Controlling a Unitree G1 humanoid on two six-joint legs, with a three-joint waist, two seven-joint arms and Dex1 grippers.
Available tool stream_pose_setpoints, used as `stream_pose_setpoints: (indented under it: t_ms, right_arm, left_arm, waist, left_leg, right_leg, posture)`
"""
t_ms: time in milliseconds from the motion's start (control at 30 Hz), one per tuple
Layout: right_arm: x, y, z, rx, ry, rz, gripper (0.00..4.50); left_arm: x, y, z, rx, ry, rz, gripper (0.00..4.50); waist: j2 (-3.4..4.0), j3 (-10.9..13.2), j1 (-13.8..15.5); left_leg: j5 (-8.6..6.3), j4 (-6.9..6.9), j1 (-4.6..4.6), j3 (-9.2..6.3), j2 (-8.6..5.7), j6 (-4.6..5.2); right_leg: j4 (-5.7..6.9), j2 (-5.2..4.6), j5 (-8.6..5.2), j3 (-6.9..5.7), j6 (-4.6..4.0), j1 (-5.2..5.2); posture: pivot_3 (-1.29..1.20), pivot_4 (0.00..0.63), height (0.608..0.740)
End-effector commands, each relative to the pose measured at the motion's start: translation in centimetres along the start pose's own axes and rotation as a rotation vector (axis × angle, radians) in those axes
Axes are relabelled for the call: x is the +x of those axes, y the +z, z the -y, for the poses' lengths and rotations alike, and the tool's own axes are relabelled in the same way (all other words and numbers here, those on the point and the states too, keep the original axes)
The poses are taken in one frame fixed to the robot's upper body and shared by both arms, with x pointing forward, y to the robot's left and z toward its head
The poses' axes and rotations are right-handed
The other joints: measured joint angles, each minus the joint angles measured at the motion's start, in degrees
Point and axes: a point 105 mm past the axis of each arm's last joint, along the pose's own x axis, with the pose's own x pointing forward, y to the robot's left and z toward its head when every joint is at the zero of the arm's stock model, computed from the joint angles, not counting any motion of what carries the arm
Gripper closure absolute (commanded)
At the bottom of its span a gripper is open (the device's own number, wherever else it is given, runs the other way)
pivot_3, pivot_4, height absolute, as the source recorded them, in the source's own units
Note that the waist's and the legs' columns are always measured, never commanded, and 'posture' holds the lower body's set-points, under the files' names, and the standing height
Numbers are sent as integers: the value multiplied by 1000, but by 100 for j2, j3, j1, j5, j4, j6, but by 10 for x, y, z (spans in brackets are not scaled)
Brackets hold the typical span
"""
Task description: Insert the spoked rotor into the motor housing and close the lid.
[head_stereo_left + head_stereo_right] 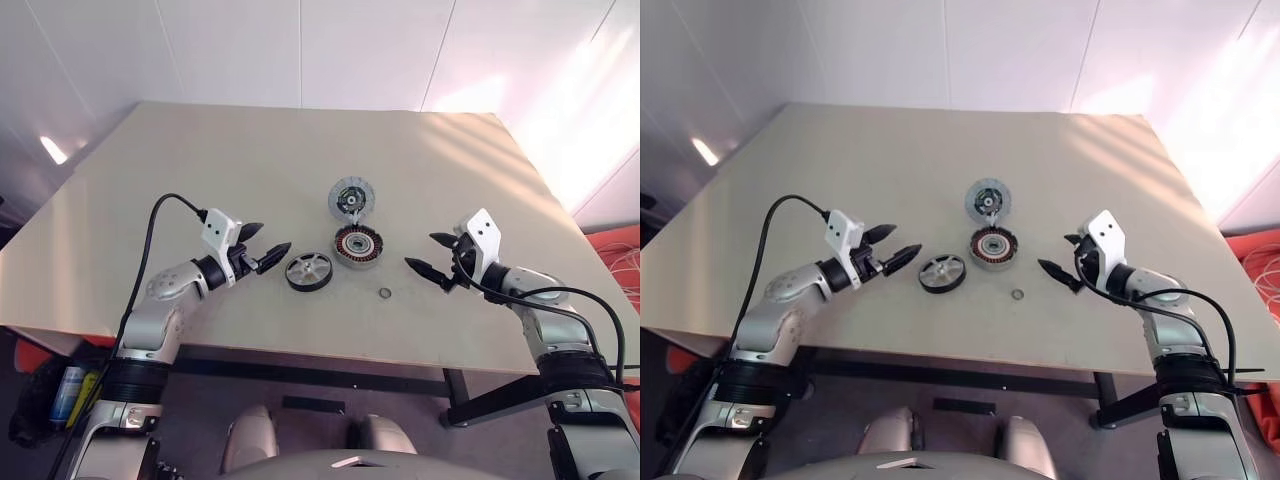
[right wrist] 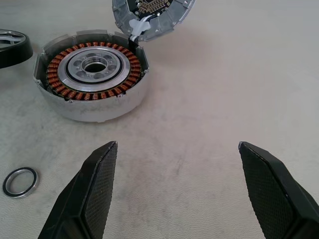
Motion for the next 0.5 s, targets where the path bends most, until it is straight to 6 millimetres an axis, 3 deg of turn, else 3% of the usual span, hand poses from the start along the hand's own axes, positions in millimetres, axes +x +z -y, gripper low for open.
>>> stream_pose_setpoints:
  t_ms: [33,267,500]
  right_arm:
    - [1,20,7,-14,-18,86,87]
    - [-1,18,-17,63,127,61,87]
    - [-6,7,-39,9,229,1,87]
  left_arm:
    - [-1,11,0,31,-3,40,64]
    - [-1,12,0,28,-3,36,64]
    - [-1,10,-2,30,-6,29,64]
  waist:
    - [0,0,0]
    - [0,0,1]
    - [0,0,3]
  left_leg:
    - [0,0,0,0,0,0]
    - [0,0,-1,0,0,1]
    - [-1,-3,-1,-3,0,1]
  right_leg:
    - [0,0,0,0,0,0]
    - [0,0,0,0,0,0]
    - [-3,-1,-3,-3,4,1]
  posture:
    - [0,0,740]
    - [0,0,740]
    - [0,0,740]
